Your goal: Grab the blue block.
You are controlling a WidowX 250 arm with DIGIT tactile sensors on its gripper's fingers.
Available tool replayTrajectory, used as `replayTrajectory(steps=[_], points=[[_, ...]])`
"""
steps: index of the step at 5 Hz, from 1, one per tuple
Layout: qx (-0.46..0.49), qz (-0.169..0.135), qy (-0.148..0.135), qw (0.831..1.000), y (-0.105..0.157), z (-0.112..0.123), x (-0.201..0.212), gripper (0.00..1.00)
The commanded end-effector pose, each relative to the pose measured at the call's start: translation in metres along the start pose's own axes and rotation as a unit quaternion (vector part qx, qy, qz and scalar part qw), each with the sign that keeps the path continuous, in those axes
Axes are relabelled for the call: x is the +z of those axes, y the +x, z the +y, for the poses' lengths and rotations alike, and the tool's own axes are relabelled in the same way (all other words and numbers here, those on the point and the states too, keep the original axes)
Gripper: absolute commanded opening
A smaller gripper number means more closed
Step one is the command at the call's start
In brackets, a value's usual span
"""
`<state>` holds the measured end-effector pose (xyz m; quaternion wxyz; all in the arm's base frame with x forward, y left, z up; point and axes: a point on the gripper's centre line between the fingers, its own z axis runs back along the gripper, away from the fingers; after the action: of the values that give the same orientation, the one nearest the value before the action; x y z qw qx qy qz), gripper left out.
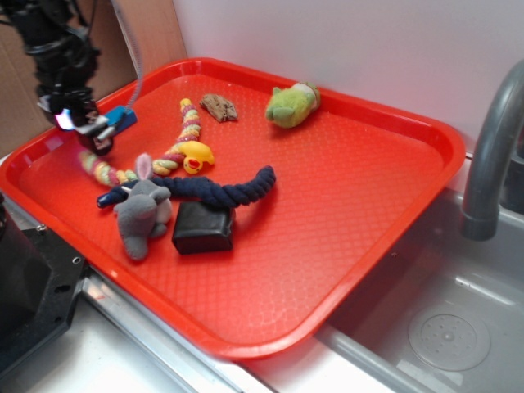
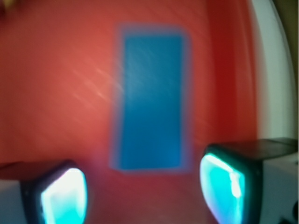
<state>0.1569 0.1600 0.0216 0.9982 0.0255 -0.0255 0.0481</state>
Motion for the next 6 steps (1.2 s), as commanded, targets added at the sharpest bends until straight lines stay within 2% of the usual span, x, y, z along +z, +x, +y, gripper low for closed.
replayTrajectory(steps=[1,2,3,6], points=[[-0.003,0.018,-0.010,1.000,-0.049,0.005,-0.021,1.00],[-0.018,0.008,-0.036,0.999,-0.057,0.000,-0.009,1.00],[-0.010,-0.007,-0.046,0.999,-0.008,-0.041,0.039,1.00],[-0.010,-0.007,-0.046,0.999,-0.008,-0.041,0.039,1.00]])
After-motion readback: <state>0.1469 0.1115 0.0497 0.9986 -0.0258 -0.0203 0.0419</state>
